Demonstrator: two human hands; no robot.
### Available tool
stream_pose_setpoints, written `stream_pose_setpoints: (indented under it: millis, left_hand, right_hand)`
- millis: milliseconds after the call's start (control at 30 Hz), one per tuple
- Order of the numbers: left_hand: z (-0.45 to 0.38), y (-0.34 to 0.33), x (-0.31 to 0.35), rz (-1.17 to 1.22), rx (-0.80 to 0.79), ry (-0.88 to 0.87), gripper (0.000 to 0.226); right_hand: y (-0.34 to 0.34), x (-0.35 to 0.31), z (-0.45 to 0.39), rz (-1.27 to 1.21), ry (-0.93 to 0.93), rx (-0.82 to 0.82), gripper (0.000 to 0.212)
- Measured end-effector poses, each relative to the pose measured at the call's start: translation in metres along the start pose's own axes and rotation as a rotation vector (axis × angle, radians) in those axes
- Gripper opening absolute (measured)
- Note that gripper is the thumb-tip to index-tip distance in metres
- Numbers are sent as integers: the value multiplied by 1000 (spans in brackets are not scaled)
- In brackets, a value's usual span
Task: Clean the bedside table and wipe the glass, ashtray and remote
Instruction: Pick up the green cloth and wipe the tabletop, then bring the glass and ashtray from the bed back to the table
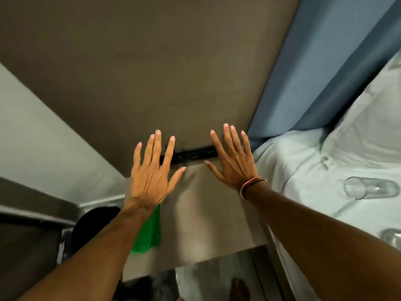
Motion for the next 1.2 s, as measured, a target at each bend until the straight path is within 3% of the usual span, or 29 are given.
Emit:
stream_pose_setpoints:
  millis: [367, 533, 833, 1200]
  left_hand:
    - [-177, 262, -18, -41, 415, -34, 79]
    - [-193, 328, -15, -58, 480, -59, 78]
    - [-194, 289, 99, 60, 378, -288, 78]
    - [-172, 154, 412, 314, 55, -717, 82]
  right_hand:
    - [287, 64, -140, 97, -75, 396, 86]
    - [345, 74, -138, 101, -110, 426, 87]
    - [305, 160, -31, 111, -447, 347, 94]
    - [147, 340, 209, 86, -1203, 65, 91]
Point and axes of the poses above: each hand's wrist, its own z-axis away from the middle knuckle, its own y-axis out of the back of the hand, x = y × z, the point moved 5 cm from there along -z, towards the middle knuckle, and after that the axes turned 9 degrees about x, right-handed, at the moved point
